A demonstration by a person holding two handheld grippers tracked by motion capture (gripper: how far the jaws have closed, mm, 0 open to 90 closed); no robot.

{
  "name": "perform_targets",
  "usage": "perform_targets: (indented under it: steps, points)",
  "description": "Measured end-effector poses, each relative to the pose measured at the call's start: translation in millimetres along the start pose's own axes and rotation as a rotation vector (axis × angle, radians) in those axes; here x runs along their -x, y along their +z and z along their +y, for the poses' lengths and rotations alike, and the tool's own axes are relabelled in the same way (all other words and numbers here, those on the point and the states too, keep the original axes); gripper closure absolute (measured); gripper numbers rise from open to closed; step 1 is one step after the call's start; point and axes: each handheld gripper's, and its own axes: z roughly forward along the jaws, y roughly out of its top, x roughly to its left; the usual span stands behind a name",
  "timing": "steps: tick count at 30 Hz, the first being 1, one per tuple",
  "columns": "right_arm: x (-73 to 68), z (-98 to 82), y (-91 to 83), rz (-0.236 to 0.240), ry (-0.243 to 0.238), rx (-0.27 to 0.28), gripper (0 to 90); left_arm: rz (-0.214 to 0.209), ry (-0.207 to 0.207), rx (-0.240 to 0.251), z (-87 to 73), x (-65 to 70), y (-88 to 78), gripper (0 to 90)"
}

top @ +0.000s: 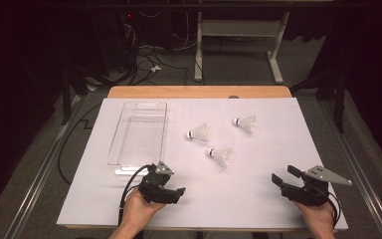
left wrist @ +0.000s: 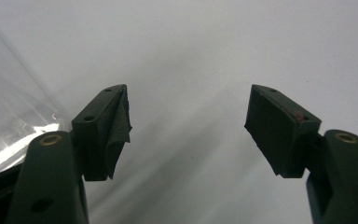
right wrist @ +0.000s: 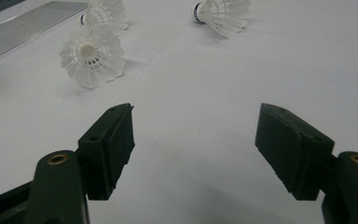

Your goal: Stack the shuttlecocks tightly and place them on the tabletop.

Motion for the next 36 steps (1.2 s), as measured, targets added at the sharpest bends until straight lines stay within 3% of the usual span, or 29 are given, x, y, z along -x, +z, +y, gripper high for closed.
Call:
perform_targets:
  steps: [21, 29, 36]
  points:
    - [0.2, -0.1, -0.1, -0.003, 0.001, 0.0, 28.4, 0.039, -0.038, 0.05, -16.2, -7.1, -17.6, 32.1]
    - [-0.1, 0.0, 0.2, -0.003, 0.0, -0.002, 28.4, 0.095, -0.051, 0.059, -24.2, -10.9, -23.9, 31.4]
    - [-0.2, 0.1, 0.3, -0.003, 0.001, -0.002, 28.4, 0.118, -0.063, 0.084, -31.1, -15.8, -30.1, 32.0]
